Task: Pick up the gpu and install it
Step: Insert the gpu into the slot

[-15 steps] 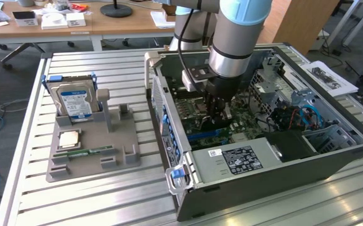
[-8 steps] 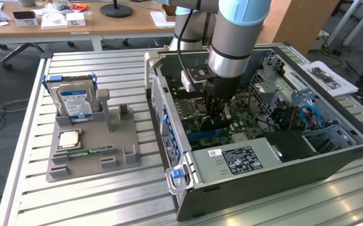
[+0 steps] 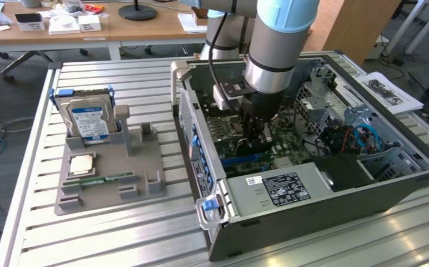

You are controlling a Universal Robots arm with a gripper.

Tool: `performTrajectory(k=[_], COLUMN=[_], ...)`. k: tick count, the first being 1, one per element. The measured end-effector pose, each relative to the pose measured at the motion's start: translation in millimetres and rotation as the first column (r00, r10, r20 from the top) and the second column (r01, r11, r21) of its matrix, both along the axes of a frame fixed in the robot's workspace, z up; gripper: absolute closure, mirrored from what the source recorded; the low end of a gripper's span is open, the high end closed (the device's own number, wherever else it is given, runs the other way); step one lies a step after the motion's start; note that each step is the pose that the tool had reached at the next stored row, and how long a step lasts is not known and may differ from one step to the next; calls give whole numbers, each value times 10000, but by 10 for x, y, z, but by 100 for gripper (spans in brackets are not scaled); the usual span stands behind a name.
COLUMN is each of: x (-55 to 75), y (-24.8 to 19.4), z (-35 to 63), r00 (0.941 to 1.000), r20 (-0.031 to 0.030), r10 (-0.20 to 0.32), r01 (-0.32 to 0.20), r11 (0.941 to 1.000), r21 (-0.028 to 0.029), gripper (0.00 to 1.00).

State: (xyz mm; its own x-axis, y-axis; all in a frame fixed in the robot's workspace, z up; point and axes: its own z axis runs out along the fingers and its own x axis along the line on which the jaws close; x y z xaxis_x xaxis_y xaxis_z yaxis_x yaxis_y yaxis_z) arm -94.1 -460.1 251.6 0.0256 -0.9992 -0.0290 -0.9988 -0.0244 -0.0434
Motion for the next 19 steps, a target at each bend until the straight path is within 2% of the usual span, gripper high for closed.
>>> performTrajectory(k=[19], x=[-30], y=[1], z=[-28], r00=[10000], r20=[34], r10=[-1], r01=[1], r11=[10000], r21=[2], gripper=[73])
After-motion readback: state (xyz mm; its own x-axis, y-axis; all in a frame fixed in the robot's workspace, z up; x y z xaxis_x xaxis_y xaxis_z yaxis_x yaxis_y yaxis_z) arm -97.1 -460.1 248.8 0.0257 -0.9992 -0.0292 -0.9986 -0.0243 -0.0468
